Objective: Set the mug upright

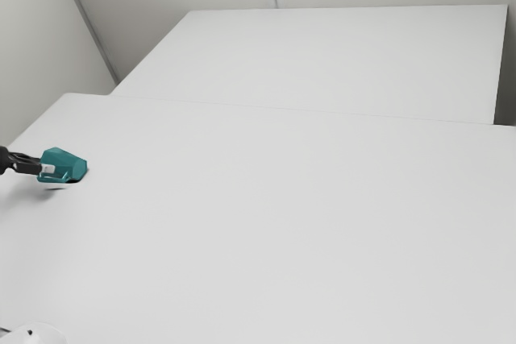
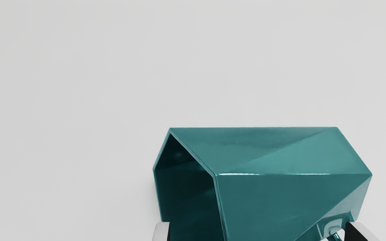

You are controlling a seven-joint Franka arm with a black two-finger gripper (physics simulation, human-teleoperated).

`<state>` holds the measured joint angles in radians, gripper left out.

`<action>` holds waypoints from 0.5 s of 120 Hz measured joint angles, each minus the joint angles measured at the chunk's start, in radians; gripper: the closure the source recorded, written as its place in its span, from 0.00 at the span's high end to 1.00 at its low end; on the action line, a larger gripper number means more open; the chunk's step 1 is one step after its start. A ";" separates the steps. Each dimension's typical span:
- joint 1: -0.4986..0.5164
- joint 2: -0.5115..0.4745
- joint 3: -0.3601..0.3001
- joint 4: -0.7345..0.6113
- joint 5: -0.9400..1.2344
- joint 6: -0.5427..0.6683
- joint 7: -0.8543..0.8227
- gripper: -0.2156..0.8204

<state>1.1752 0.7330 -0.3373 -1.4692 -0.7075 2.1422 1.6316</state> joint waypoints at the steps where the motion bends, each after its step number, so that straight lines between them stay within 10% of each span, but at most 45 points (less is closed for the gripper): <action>1: -0.001 0.000 0.000 0.000 0.000 0.000 0.000 0.75; 60: -0.025 0.009 -0.003 0.001 -0.001 0.017 0.013 0.57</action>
<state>1.1506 0.7423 -0.3406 -1.4686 -0.7088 2.1589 1.6441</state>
